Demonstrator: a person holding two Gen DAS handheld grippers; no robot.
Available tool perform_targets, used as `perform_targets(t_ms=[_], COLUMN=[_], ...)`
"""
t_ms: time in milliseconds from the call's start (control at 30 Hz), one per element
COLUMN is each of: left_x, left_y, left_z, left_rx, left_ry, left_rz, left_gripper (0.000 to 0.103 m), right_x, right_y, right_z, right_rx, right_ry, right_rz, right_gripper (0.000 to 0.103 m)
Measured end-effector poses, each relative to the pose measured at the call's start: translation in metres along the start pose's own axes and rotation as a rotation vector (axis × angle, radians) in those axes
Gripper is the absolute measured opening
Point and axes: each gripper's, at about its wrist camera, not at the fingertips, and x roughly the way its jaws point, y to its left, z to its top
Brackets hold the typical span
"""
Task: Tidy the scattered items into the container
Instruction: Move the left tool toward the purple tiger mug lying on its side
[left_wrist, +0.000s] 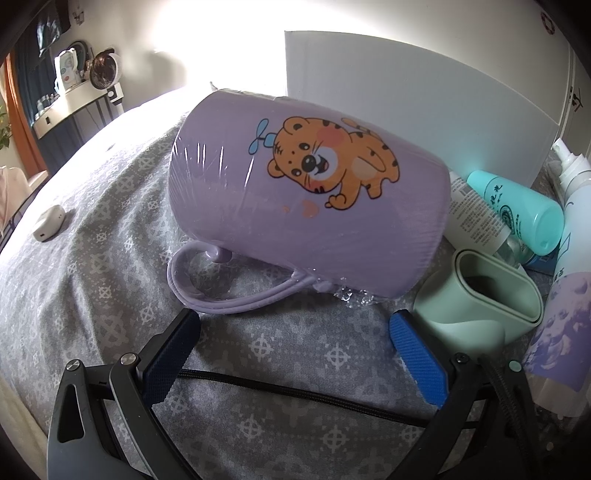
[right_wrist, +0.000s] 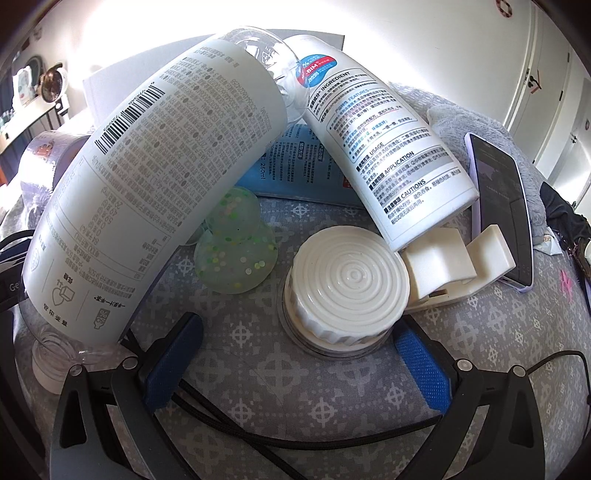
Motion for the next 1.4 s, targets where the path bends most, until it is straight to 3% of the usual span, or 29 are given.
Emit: perform_targets(t_ms=[800, 1100, 1267, 1400], left_x=[0.0, -0.002, -0.021, -0.046], left_y=[0.001, 0.009, 0.026, 0.061], left_z=[0.001, 0.007, 0.002, 0.004], left_rx=[0.002, 0.007, -0.088, -0.3], left_ry=[0.004, 0.091, 0.15, 0.123], left_rz=[0.002, -0.058, -0.156, -0.282], left_gripper=[0.103, 0.103, 0.103, 0.103], right_x=[-0.001, -0.001, -0.001, -0.002], right_y=[0.0, 0.0, 0.0, 0.001], right_z=[-0.001, -0.001, -0.001, -0.002], right_rx=[-0.001, 0.0, -0.001, 0.0], right_ry=[0.0, 0.0, 0.0, 0.0], right_rz=[-0.001, 0.0, -0.001, 0.0], right_gripper=[0.103, 0.103, 0.103, 0.103])
